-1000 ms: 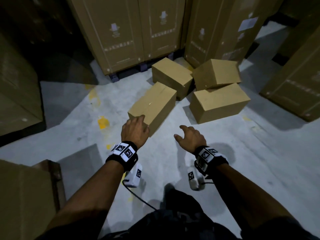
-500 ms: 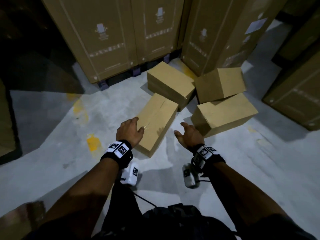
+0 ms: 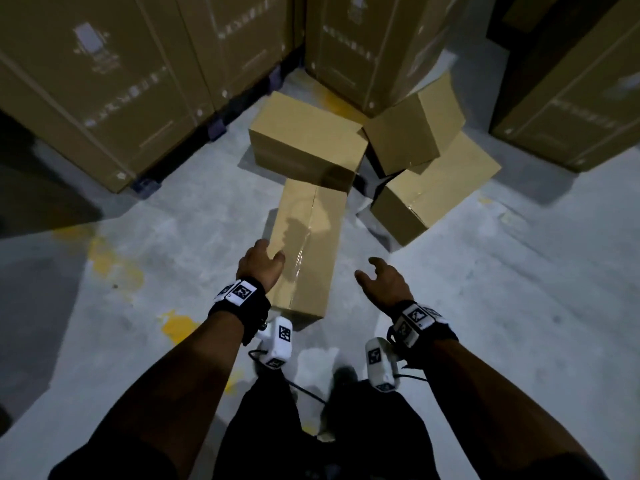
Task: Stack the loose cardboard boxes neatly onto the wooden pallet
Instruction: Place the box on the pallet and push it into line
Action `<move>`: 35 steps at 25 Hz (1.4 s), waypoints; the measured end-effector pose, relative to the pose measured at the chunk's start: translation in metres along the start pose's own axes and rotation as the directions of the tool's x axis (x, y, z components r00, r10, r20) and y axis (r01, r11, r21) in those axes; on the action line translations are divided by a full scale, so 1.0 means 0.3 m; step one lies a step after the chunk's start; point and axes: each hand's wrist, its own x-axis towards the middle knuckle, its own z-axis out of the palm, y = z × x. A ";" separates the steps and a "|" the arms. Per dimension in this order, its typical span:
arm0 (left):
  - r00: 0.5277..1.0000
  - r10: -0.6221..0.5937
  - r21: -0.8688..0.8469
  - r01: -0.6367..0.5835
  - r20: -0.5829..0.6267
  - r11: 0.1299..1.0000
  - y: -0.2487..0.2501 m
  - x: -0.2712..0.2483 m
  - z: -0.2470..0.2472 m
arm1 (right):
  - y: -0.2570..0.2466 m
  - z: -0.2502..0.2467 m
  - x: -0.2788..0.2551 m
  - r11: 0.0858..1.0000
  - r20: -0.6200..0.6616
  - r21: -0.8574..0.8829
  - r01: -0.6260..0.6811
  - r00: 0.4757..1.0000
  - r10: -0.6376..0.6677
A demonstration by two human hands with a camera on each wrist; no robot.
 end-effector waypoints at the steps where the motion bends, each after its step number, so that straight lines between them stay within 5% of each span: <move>1: 1.000 -0.013 -0.012 0.014 0.007 1.000 -0.023 0.051 0.002 | -0.011 0.026 0.039 1.000 -0.001 0.007 -0.009 1.000 0.009; 9: 0.998 -0.049 -0.089 0.046 -0.041 0.995 -0.267 0.659 0.319 | 0.124 0.441 0.660 0.969 0.007 0.230 -0.090 0.996 0.091; 13: 0.994 -0.098 -0.153 0.091 -0.040 0.984 -0.413 1.009 0.507 | 0.222 0.668 1.028 0.879 0.021 0.444 -0.177 0.982 0.188; 17: 0.997 -0.079 -0.290 0.068 -0.025 0.955 -0.528 1.249 0.638 | 0.275 0.829 1.273 0.766 -0.054 0.634 -0.108 0.982 0.183; 20: 1.000 0.008 -0.372 -0.014 -0.018 0.928 -0.543 1.363 0.690 | 0.276 0.913 1.327 0.711 -0.151 0.703 -0.014 0.974 0.168; 25: 0.996 0.065 -0.390 -0.086 -0.066 0.917 -0.551 1.429 0.725 | 0.271 0.941 1.325 0.750 -0.242 0.661 0.009 0.949 0.201; 35: 0.994 0.085 -0.470 -0.105 -0.064 0.877 -0.556 1.416 0.713 | 0.260 0.940 1.303 0.764 -0.225 0.646 -0.012 0.953 0.205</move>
